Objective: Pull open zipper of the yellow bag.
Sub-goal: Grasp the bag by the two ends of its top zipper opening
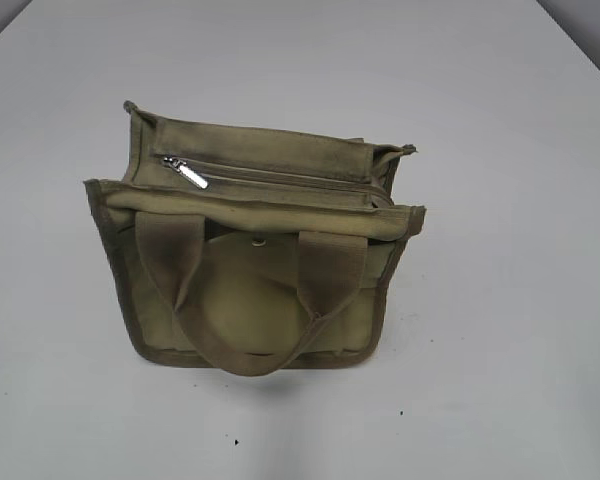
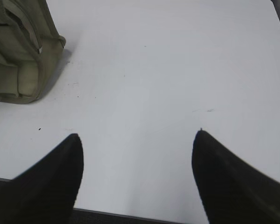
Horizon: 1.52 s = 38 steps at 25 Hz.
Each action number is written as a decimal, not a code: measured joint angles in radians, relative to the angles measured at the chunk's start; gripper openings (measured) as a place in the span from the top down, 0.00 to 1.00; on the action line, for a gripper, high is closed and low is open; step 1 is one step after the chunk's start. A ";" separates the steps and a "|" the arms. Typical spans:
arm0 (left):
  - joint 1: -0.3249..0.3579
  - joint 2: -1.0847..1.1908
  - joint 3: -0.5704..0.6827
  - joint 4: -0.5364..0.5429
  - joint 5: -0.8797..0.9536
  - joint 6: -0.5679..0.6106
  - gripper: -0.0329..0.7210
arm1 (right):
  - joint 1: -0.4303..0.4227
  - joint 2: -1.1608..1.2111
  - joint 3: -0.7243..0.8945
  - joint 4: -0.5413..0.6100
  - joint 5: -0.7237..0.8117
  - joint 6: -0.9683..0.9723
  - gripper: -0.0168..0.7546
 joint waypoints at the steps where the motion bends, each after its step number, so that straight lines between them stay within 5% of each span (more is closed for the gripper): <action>1: 0.000 0.000 0.000 0.000 0.000 0.000 0.37 | 0.000 0.000 0.000 0.000 0.000 0.000 0.25; 38: 0.000 0.000 0.000 0.000 -0.001 0.000 0.48 | 0.017 0.000 0.000 0.000 0.000 0.000 0.25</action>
